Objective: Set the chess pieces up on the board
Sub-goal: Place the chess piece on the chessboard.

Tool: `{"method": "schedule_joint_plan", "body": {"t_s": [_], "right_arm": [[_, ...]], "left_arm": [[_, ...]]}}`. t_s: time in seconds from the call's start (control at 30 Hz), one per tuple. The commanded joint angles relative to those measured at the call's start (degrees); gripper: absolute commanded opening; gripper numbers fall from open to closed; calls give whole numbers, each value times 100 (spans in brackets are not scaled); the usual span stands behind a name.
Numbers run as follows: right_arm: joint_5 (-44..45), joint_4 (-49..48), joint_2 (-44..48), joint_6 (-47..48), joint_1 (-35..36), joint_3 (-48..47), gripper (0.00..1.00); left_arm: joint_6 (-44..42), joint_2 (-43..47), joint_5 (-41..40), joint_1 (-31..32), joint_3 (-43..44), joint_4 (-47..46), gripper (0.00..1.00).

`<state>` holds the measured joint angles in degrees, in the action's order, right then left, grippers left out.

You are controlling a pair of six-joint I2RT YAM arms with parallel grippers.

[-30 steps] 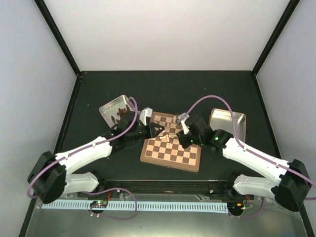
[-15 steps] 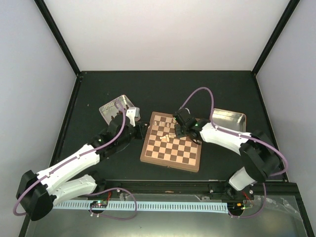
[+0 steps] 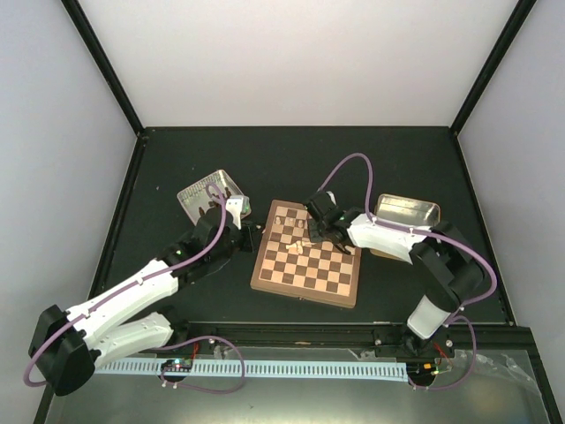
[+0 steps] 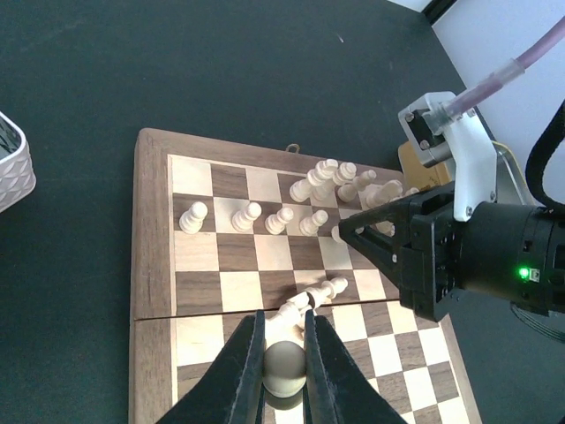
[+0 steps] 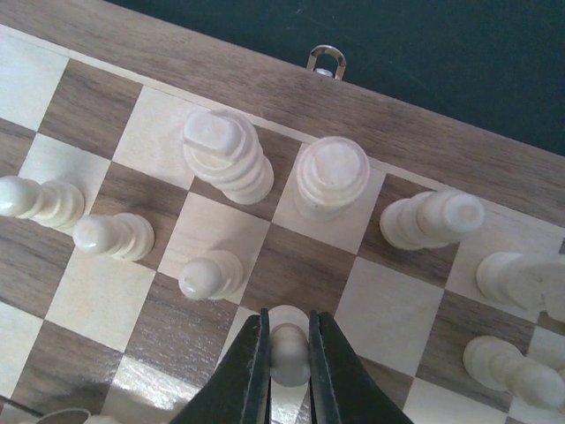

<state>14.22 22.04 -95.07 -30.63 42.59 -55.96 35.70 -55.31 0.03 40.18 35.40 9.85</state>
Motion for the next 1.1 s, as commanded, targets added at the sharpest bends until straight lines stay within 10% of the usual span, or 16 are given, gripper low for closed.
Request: {"method": "schedule_joint_plan", "body": {"t_s": [0.0,1.07], "right_arm": [[119,-100,-170,-83,-85,-208,8],[-340,236,932,-109,-111,-83,43]], "left_arm": [[-106,-56,-11,-35,2,-8,2],[-181,-111,454,-35,47,-189,3]]}}
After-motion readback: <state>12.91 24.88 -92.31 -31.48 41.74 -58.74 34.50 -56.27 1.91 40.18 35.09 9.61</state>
